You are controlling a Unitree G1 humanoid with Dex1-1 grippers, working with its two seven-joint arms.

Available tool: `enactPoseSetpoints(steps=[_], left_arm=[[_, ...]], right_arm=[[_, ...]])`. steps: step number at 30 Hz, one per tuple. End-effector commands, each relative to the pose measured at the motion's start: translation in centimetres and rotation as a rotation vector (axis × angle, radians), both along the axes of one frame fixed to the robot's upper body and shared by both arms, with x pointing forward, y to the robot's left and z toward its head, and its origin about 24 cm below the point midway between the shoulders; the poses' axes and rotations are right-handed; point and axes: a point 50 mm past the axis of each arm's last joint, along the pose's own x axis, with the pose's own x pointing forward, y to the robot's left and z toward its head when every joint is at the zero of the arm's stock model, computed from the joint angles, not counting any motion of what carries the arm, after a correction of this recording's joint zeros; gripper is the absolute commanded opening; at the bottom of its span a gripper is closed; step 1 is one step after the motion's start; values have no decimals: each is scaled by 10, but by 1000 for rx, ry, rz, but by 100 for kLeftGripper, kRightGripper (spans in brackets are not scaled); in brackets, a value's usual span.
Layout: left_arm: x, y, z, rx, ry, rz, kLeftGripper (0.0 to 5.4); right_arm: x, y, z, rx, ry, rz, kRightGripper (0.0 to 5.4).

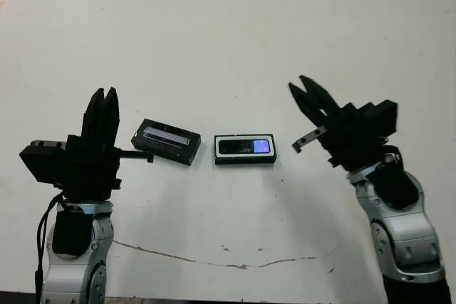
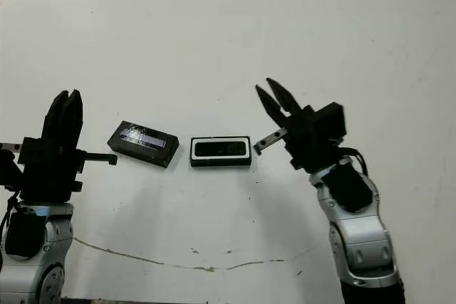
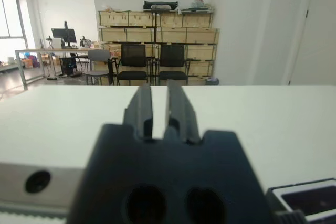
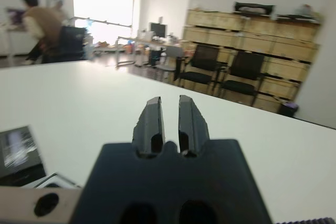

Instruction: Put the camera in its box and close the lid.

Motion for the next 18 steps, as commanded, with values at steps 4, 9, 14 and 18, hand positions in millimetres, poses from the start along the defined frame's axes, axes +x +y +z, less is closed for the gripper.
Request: enactPoseSetpoints(steps=[4, 9, 14, 18], left_arm=[[3, 18, 21, 210, 39, -63, 0], [11, 22, 58, 501, 141, -308, 0], [24, 14, 94, 839, 276, -515, 0], [48, 8, 106, 999, 379, -573, 0]], right_arm=[[0, -16, -4, 36, 64, -44, 1], [2, -23, -6, 62, 72, -76, 1], [4, -28, -8, 68, 57, -109, 1], [5, -27, -10, 62, 66, -105, 1]])
